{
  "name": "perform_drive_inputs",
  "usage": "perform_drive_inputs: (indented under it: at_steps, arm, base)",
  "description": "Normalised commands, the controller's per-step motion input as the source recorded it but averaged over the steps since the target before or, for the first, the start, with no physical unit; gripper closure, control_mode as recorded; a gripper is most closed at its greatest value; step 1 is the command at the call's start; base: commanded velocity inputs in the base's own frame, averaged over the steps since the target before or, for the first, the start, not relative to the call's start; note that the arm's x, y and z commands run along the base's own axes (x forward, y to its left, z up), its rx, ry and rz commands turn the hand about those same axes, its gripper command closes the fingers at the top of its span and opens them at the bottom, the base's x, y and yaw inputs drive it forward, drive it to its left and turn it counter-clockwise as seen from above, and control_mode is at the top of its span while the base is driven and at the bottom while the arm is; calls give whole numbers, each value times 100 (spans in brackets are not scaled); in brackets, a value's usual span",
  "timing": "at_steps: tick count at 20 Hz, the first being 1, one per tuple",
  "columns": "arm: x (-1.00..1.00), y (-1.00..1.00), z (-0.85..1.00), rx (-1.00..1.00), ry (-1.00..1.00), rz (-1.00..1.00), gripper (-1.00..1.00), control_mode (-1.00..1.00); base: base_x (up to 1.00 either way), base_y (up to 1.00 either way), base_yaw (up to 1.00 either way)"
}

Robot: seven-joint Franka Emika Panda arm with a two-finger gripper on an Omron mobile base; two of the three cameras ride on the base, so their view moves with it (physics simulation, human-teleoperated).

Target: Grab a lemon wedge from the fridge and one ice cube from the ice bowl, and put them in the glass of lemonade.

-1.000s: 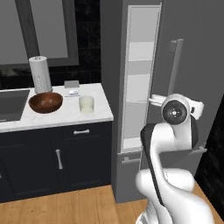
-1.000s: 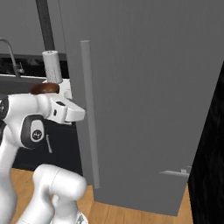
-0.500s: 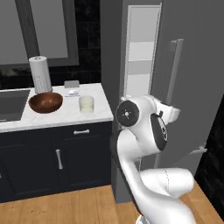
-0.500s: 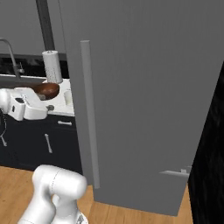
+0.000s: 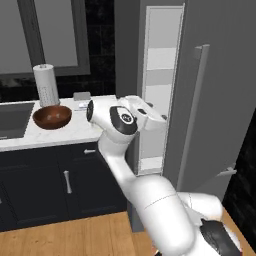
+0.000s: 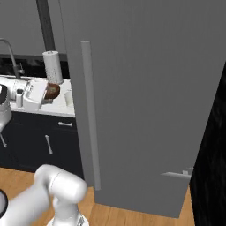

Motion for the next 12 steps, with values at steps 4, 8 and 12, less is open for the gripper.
perform_drive_inputs:
  at_steps: [4, 8, 12]
  arm:
    - [100, -29, -5, 0, 4, -31, -100, -100]
    - [91, -39, -8, 0, 9, -29, -100, -100]
    - [-4, -100, 0, 6, 9, -11, -100, -100]
  base:
    - [0, 0, 0]
    - [0, 0, 0]
    - [0, 0, 0]
